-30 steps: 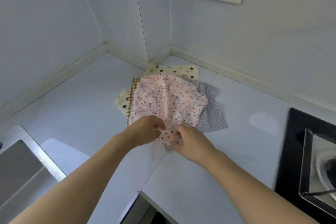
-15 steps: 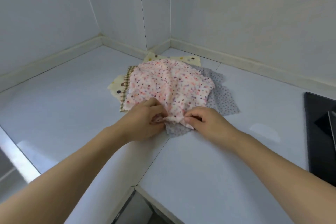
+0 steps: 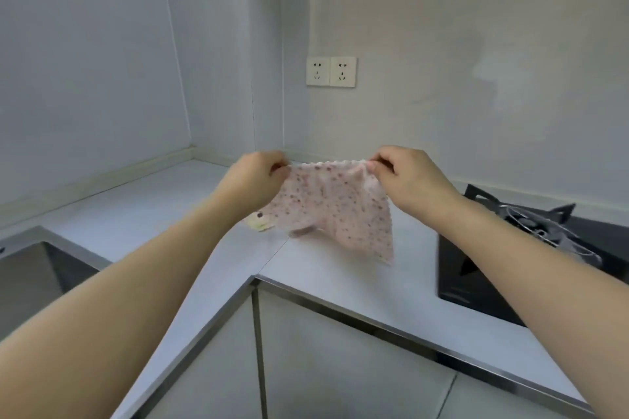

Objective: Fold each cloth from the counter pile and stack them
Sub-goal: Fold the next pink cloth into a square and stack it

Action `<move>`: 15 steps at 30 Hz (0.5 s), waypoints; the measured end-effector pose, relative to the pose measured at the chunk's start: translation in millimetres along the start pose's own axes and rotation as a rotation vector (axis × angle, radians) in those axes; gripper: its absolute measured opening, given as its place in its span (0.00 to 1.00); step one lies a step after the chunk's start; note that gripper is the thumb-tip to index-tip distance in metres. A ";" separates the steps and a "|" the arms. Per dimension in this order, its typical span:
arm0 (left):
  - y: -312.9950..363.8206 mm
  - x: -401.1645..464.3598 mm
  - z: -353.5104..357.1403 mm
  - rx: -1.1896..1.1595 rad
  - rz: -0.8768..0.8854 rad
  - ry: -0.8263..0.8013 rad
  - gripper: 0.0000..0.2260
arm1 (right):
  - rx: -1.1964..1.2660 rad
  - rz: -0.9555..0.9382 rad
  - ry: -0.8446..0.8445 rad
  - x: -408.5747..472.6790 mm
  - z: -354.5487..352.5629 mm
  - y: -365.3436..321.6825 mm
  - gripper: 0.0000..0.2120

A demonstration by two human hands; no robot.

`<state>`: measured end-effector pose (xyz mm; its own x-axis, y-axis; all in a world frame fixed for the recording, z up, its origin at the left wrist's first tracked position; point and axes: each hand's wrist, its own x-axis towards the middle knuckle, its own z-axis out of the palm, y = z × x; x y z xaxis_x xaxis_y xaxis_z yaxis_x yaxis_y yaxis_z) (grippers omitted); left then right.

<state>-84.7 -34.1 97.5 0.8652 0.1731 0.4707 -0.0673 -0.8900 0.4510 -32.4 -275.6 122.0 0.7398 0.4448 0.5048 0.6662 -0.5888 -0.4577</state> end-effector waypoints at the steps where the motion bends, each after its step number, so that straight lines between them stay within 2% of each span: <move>1: 10.9 -3.3 -12.8 -0.061 -0.003 0.007 0.07 | -0.004 0.003 0.024 -6.4 -16.4 -5.4 0.10; 5: 37.1 -7.5 -44.3 -0.159 0.015 -0.006 0.06 | 0.012 0.009 0.096 -18.5 -66.8 -16.3 0.11; 8: 43.0 -0.5 -47.6 -0.179 0.011 0.006 0.06 | 0.009 0.003 0.115 -14.1 -77.5 -11.4 0.09; 11: 35.2 12.8 -32.2 -0.173 -0.005 -0.015 0.06 | -0.025 0.027 0.111 -1.4 -63.8 6.2 0.06; 15: 6.0 35.3 11.4 -0.170 -0.086 -0.076 0.06 | -0.040 0.097 0.089 15.9 -20.7 49.5 0.11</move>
<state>-48.8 -38.1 108.2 0.9059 0.2072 0.3694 -0.0690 -0.7883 0.6114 10.4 -311.6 122.5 0.7882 0.3240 0.5233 0.5864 -0.6535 -0.4787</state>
